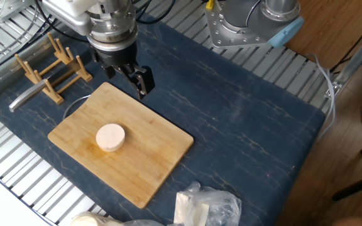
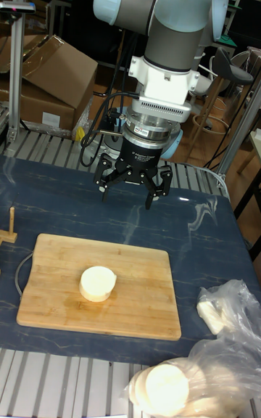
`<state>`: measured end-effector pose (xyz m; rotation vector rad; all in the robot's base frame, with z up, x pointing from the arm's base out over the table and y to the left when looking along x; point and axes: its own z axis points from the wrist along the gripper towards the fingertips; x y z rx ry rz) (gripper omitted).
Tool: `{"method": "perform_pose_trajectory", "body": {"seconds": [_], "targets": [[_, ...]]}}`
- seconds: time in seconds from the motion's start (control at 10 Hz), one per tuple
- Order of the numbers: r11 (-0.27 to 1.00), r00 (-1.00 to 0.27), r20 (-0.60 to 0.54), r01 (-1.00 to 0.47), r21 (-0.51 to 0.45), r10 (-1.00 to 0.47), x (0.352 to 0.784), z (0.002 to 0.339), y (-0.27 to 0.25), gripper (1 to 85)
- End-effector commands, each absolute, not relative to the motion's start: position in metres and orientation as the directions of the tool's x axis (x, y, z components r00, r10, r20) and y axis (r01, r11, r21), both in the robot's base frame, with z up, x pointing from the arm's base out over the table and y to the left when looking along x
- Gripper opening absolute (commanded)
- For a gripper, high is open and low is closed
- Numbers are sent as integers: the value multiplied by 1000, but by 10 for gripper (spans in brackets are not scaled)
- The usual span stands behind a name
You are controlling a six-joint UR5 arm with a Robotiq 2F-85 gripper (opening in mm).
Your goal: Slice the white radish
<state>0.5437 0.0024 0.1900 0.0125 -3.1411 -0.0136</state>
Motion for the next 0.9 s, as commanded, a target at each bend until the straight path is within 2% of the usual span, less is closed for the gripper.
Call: {"method": "perform_pose_trajectory", "body": {"seconds": [0.0, 0.1, 0.8], "targets": [[1000, -1000, 0, -8, 9, -8, 544, 190, 5, 10], [992, -992, 58, -116, -46, -114, 530, 190, -11, 10], [993, -992, 59, -113, -45, -111, 530, 190, -9, 10]]}}
